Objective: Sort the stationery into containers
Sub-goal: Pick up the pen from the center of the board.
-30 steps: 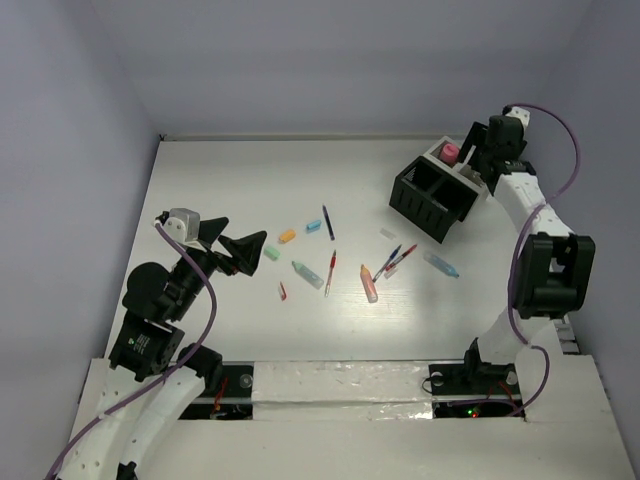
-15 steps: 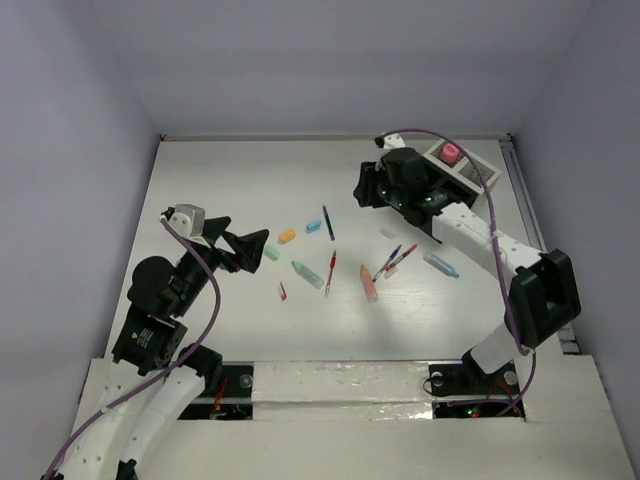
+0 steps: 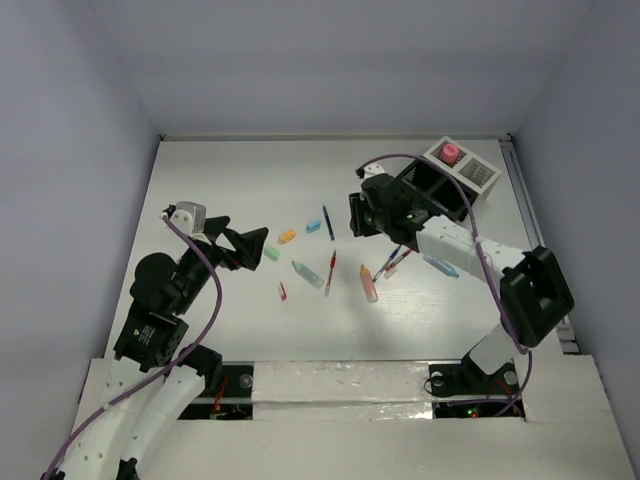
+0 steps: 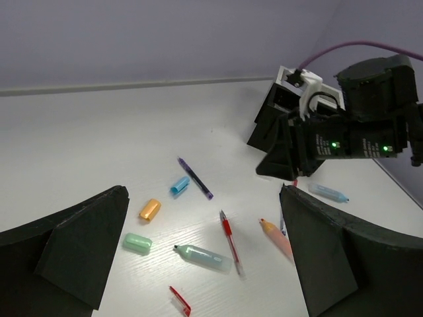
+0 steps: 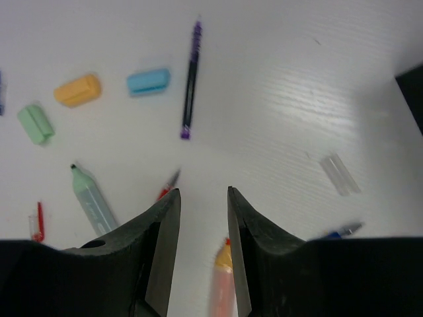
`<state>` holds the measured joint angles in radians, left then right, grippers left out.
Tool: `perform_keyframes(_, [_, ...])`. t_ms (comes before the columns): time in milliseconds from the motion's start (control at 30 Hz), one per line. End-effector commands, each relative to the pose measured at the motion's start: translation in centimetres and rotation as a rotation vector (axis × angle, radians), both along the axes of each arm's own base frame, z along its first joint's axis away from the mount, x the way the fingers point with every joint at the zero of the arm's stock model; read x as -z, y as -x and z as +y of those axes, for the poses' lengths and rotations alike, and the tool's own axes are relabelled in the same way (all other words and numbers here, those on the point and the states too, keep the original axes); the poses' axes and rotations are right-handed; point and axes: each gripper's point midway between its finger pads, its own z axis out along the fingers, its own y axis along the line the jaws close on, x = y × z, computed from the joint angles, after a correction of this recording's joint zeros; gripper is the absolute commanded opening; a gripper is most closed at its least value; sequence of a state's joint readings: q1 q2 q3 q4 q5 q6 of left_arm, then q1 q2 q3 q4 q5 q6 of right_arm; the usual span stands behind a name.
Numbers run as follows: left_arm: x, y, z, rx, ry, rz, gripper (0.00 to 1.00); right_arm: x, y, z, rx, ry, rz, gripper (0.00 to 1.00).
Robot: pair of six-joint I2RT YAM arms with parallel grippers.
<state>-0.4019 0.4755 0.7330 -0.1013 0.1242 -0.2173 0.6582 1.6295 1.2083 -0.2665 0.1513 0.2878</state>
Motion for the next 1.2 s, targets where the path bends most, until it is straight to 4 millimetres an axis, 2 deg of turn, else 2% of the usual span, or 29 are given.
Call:
perform_keyframes(0, [-1.8,0.2,0.1,0.003,0.023,-0.059,0.99,0.3,1.9,-3.0,0.062,0.009,0.03,0.41])
perform_keyframes(100, [-1.9,0.4,0.2,0.003,0.026,-0.066,0.99,1.7,5.4,-0.4,-0.13,-0.069,0.114,0.47])
perform_keyframes(200, [-2.0,0.5,0.2,0.006,0.026,-0.068,0.99,2.5,7.8,2.5,-0.268,-0.034,0.145,0.55])
perform_keyframes(267, [-2.0,0.5,0.2,0.003,0.028,-0.067,0.99,2.9,8.1,3.7,-0.318,-0.018,0.145,0.58])
perform_keyframes(367, [-1.9,0.3,0.4,-0.006,0.024,-0.065,0.99,3.3,8.6,6.6,-0.403,-0.022,0.154,0.63])
perform_keyframes(400, [-1.9,0.2,0.4,-0.012,0.023,-0.062,0.99,2.7,8.4,7.6,-0.422,-0.031,0.141,0.65])
perform_keyframes(433, [-1.8,0.2,0.4,-0.014,0.022,-0.058,0.99,4.0,8.9,8.7,-0.456,-0.001,0.158,0.66])
perform_keyframes(533, [-1.8,0.1,0.6,-0.023,0.024,-0.057,0.99,4.9,8.5,10.9,-0.503,0.064,0.147,0.68])
perform_keyframes(600, [-1.8,0.1,0.6,-0.026,0.026,-0.054,0.99,5.6,8.7,11.6,-0.527,0.111,0.15,0.68])
perform_keyframes(633, [-1.7,0.0,0.6,-0.026,0.024,-0.05,0.99,6.1,8.0,12.3,-0.531,0.127,0.149,0.68])
perform_keyframes(767, [-1.6,-0.2,0.8,-0.038,0.022,-0.048,0.99,8.0,7.3,12.3,-0.523,0.193,0.188,0.68])
perform_keyframes(1167, [-1.5,-0.2,1.0,-0.05,0.026,-0.041,0.99,11.6,7.6,13.8,-0.528,0.254,0.243,0.59])
